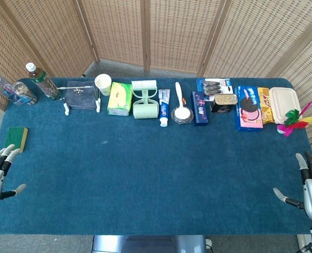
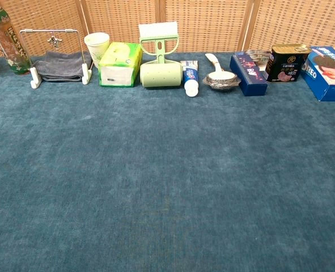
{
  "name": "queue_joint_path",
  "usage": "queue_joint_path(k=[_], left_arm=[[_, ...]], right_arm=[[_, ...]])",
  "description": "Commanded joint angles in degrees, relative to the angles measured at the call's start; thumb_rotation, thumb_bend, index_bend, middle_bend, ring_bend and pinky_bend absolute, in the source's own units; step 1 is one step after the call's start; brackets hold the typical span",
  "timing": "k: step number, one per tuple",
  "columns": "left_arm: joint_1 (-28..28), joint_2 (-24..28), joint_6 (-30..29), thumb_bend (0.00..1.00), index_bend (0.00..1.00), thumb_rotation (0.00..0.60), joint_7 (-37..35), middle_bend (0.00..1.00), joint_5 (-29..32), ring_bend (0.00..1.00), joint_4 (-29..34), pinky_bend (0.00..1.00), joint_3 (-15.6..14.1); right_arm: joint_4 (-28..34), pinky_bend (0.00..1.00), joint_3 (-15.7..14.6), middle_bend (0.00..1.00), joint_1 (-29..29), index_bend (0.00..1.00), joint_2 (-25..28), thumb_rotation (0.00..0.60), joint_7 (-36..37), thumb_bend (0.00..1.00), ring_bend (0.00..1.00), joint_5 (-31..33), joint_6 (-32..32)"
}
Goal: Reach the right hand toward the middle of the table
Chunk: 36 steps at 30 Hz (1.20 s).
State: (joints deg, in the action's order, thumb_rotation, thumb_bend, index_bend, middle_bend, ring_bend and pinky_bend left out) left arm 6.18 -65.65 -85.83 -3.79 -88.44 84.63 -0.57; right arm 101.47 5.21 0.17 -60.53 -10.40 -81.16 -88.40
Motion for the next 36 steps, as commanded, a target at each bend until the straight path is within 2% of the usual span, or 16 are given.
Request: queue_joint_path(k=[1, 9, 12, 13, 16, 19, 23, 25, 28, 31, 34, 36], left_arm=[[-0.04, 0.02, 0.12, 0.11, 0.06, 0.600, 0.04, 0.00, 0.05, 0.00, 0.07, 0.00, 0.03], [-0.28, 0.10, -0.09, 0.11, 0.06, 0.600, 0.38, 0.00, -0.29, 0.00, 0.42, 0.00, 0.13], [-0.31, 0.12, -0.05, 0.11, 0.06, 0.600, 0.47, 0.00, -0.37, 0.00, 0.47, 0.00, 0.17], [-0.31, 0.13, 0.05, 0.11, 0.06, 0.600, 0.50, 0.00, -0.29, 0.00, 0.46, 0.00, 0.19], [-0.25, 0.23, 0.48, 0.11, 0.06, 0.600, 0.31, 0.00, -0.04, 0.00, 0.52, 0.00, 0.28], [-0.32, 0.37, 0.41, 0.11, 0.06, 0.600, 0.09, 0.00, 0.09, 0.00, 0.65, 0.00, 0.44], [-0.41, 0.59, 0.55, 0.11, 0.06, 0.600, -0.28, 0.00, 0.45, 0.00, 0.71, 0.00, 0.63], [-0.41, 0.66, 0.61, 0.11, 0.06, 0.600, -0.37, 0.00, 0.53, 0.00, 0.75, 0.00, 0.71], [-0.46, 0.73, 0.73, 0.11, 0.06, 0.600, -0.40, 0.00, 0.79, 0.00, 0.79, 0.00, 0.85], [-0.44, 0.75, 0.95, 0.11, 0.06, 0.600, -0.39, 0.00, 0.94, 0.00, 0.89, 0.00, 0.90], [-0.35, 0.72, 1.23, 0.11, 0.06, 0.600, -0.29, 0.00, 0.95, 0.00, 0.92, 0.00, 0.91], [-0.31, 0.71, 1.35, 0.11, 0.06, 0.600, -0.15, 0.00, 0.96, 0.00, 0.93, 0.00, 0.92]], right_arm=[[-0.05, 0.00, 0.02, 0.00, -0.04, 0.00, 0.04, 0.379, 0.26, 0.00, 0.00, -0.12, -0.11], [-0.23, 0.00, -0.15, 0.00, 0.24, 0.01, 0.04, 0.380, 1.28, 0.00, 0.00, -0.45, 0.58], [-1.19, 0.00, -0.24, 0.00, 1.02, 0.12, -0.34, 0.381, 5.69, 0.02, 0.00, -2.09, 1.55], [-1.73, 0.00, -0.31, 0.00, 1.20, 0.19, -0.40, 0.381, 6.81, 0.05, 0.00, -2.48, 1.82], [-3.59, 0.00, -0.57, 0.00, 1.96, 0.31, -0.97, 0.381, 8.98, 0.15, 0.00, -3.22, 3.08], [-4.60, 0.00, -1.24, 0.00, 3.21, 0.37, -1.82, 0.382, 11.85, 0.20, 0.00, -3.47, 6.07], [-7.27, 0.00, -2.99, 0.00, 6.99, 0.45, -3.44, 0.386, 20.49, 0.23, 0.00, -5.48, 13.87], [-8.67, 0.00, -3.56, 0.00, 8.80, 0.48, -3.98, 0.416, 25.70, 0.26, 0.00, -6.70, 16.87], [-12.15, 0.00, -3.72, 0.00, 11.69, 0.52, -6.18, 0.492, 33.23, 0.33, 0.00, -8.86, 19.84], [-16.15, 0.00, -3.46, 0.00, 13.40, 0.54, -9.10, 0.563, 37.74, 0.41, 0.00, -10.61, 19.87], [-18.72, 0.00, -3.21, 0.00, 14.92, 0.56, -11.50, 0.581, 43.30, 0.47, 0.00, -12.30, 19.13], [-20.02, 0.00, -2.81, 0.00, 15.69, 0.57, -12.78, 0.592, 44.54, 0.49, 0.00, -12.89, 18.39]])
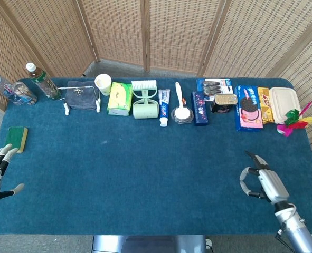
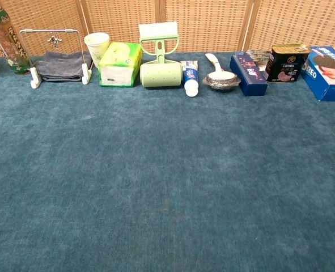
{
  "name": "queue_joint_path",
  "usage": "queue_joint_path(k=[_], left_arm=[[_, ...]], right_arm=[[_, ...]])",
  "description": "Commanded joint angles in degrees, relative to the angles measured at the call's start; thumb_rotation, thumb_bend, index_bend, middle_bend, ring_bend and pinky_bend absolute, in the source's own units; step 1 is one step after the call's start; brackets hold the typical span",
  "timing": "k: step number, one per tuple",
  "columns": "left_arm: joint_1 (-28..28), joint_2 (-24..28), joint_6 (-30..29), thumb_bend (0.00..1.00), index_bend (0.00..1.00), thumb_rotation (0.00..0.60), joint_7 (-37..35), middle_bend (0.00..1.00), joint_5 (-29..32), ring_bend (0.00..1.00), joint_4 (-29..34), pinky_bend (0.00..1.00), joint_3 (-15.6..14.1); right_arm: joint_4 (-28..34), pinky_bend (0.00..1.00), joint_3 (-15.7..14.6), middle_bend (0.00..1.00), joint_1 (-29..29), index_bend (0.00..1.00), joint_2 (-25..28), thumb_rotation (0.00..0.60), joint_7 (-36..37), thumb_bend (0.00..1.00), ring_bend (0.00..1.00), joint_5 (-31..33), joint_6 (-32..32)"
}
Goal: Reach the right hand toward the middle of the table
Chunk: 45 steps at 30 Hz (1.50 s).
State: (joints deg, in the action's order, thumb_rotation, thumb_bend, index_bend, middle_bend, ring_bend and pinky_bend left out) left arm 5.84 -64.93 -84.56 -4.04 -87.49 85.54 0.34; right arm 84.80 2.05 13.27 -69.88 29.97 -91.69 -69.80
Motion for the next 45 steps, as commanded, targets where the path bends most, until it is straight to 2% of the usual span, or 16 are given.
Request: queue_joint_path(k=[1, 4, 10, 16, 21, 23, 29, 35, 45], left_arm=[[0.02, -0.01, 0.13, 0.11, 0.06, 0.600, 0.12, 0.00, 0.02, 0.00, 0.04, 0.00, 0.00], [0.01, 0.05, 0.27, 0.11, 0.06, 0.600, 0.13, 0.00, 0.10, 0.00, 0.14, 0.00, 0.02], [-0.28, 0.45, -0.08, 0.11, 0.06, 0.600, 0.46, 0.00, -0.36, 0.00, 0.88, 0.00, -0.25], [-0.82, 1.84, -0.67, 0.11, 0.06, 0.600, 0.24, 0.00, -0.93, 0.00, 2.48, 0.00, -0.66], [-0.75, 2.23, -0.40, 0.11, 0.06, 0.600, 0.17, 0.00, -1.08, 0.00, 2.89, 0.00, -0.73], [-0.84, 2.28, -0.58, 0.11, 0.06, 0.600, 0.15, 0.00, -1.30, 0.00, 3.00, 0.00, -0.79], [-0.82, 2.42, -0.42, 0.11, 0.06, 0.600, -0.07, 0.00, -1.53, 0.00, 3.25, 0.00, -0.87], [-1.12, 2.88, -1.11, 0.11, 0.06, 0.600, -0.64, 0.00, -2.52, 0.00, 3.68, 0.00, -1.23], [-1.08, 2.82, -0.70, 0.11, 0.06, 0.600, -0.22, 0.00, -2.74, 0.00, 3.87, 0.00, -1.43]], right_arm=[[-3.54, 0.00, 0.65, 0.00, 2.95, 0.57, -4.09, 0.594, 4.46, 0.49, 0.00, -2.60, -0.70], [-3.19, 0.00, 1.28, 0.00, 3.92, 0.58, -5.67, 0.600, 5.61, 0.50, 0.00, -2.92, -1.66], [0.47, 0.00, 2.28, 0.00, 7.11, 0.58, -6.97, 0.600, 13.88, 0.50, 0.00, -1.48, 0.68], [0.82, 0.00, 1.15, 0.00, 9.00, 0.58, -8.71, 0.600, 14.77, 0.50, 0.00, -1.74, 2.55], [1.30, 0.00, 0.93, 0.00, 11.50, 0.58, -8.98, 0.600, 19.70, 0.50, 0.00, -1.65, 5.23], [2.33, 0.00, 0.82, 0.00, 13.41, 0.58, -8.40, 0.600, 24.17, 0.50, 0.00, -2.07, 7.25], [5.86, 0.00, -2.90, 0.00, 18.89, 0.58, -5.29, 0.597, 36.92, 0.50, 0.00, -8.93, 10.62], [6.53, 0.00, -6.16, 0.00, 25.44, 0.58, -5.59, 0.600, 44.80, 0.50, 0.00, -14.42, 13.51], [3.54, 0.00, -5.99, 0.00, 31.90, 0.59, -9.83, 0.600, 50.44, 0.50, 0.00, -13.62, 14.16]])
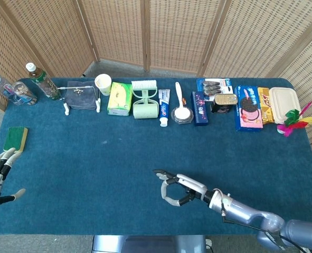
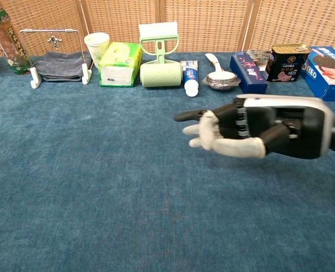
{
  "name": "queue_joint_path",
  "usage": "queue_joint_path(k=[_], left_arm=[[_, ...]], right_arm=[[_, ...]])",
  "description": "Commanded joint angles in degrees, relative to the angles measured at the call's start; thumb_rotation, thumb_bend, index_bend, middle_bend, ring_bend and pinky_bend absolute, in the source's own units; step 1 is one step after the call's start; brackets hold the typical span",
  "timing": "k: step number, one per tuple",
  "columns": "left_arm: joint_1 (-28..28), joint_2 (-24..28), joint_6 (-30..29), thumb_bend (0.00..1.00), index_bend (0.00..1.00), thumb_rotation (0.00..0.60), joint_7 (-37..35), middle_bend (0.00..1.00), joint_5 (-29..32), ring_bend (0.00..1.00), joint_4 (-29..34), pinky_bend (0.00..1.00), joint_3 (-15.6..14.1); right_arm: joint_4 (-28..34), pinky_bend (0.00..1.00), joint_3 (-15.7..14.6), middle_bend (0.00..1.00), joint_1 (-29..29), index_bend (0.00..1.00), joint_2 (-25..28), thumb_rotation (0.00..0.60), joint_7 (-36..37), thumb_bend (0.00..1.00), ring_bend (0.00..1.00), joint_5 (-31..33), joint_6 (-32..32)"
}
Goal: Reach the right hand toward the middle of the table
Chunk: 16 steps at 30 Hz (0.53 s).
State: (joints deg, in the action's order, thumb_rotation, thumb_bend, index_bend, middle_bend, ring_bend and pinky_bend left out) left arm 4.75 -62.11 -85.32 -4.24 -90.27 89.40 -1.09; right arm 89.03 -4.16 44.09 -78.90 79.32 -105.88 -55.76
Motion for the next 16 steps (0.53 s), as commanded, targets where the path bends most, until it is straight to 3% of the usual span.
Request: queue_joint_path(k=[1, 7, 16], left_arm=[[0.03, 0.02, 0.10, 0.11, 0.06, 0.600, -0.02, 0.00, 0.09, 0.00, 0.04, 0.00, 0.03], [0.08, 0.06, 0.59, 0.11, 0.06, 0.600, -0.01, 0.00, 0.61, 0.00, 0.04, 0.00, 0.12], [-0.09, 0.23, 0.31, 0.11, 0.06, 0.600, -0.22, 0.00, 0.34, 0.00, 0.19, 0.00, 0.05]], right_arm=[[-0.87, 0.00, 0.28, 0.00, 1.52, 0.59, -0.99, 0.600, 1.69, 0.50, 0.00, 0.77, -0.02], [-1.77, 0.00, 0.94, 0.00, 3.16, 0.59, -1.68, 0.600, 4.24, 0.50, 0.00, 1.93, -2.58], [-1.57, 0.00, -0.57, 0.00, 3.66, 0.59, -0.71, 0.600, 4.10, 0.49, 0.00, 2.75, -4.93]])
